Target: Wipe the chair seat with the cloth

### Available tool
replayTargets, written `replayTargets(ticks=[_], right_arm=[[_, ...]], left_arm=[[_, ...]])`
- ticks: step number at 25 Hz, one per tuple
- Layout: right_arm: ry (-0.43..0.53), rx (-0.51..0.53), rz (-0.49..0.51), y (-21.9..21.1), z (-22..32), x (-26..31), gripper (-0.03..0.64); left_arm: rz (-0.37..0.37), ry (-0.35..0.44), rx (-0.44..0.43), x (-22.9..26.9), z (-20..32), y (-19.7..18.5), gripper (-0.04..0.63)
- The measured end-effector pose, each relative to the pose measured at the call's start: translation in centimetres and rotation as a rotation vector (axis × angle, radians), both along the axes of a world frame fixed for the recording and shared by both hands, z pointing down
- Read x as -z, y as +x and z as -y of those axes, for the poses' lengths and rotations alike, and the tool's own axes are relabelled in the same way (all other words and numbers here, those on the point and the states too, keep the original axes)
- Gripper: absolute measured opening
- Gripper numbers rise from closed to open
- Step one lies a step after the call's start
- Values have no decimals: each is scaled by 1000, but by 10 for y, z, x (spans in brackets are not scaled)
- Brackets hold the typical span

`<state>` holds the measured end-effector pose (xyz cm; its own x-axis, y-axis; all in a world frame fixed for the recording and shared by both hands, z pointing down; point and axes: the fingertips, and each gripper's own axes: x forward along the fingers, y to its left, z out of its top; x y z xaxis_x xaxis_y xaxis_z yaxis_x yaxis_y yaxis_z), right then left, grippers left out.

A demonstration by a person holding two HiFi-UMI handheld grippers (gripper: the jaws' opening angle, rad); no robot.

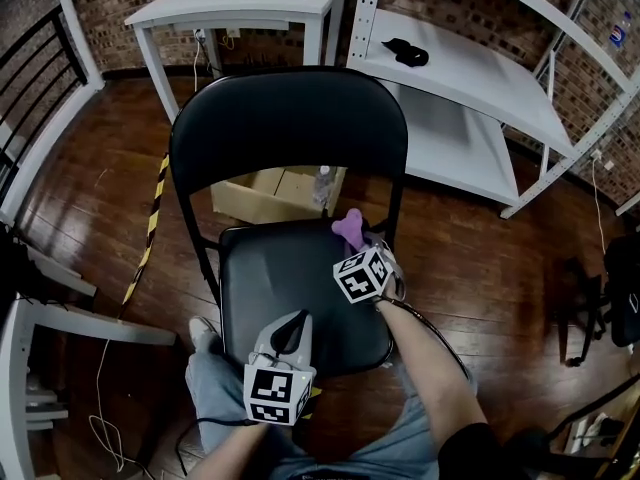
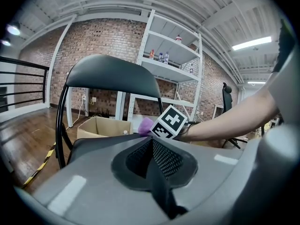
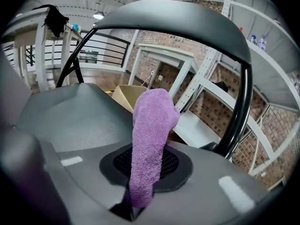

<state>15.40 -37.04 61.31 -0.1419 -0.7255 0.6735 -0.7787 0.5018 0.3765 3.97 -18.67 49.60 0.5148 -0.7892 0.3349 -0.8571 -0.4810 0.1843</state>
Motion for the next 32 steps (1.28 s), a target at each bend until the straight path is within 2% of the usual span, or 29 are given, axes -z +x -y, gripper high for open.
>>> replayTargets(ticks=[10,32], right_arm=[[-6,53,-9,0,-45,-2,46],[-11,80,33,15,-219,-6,46]], left_arm=[[-5,15,8,8,-5,5,5],[-14,49,-44,28,-51,45,5]])
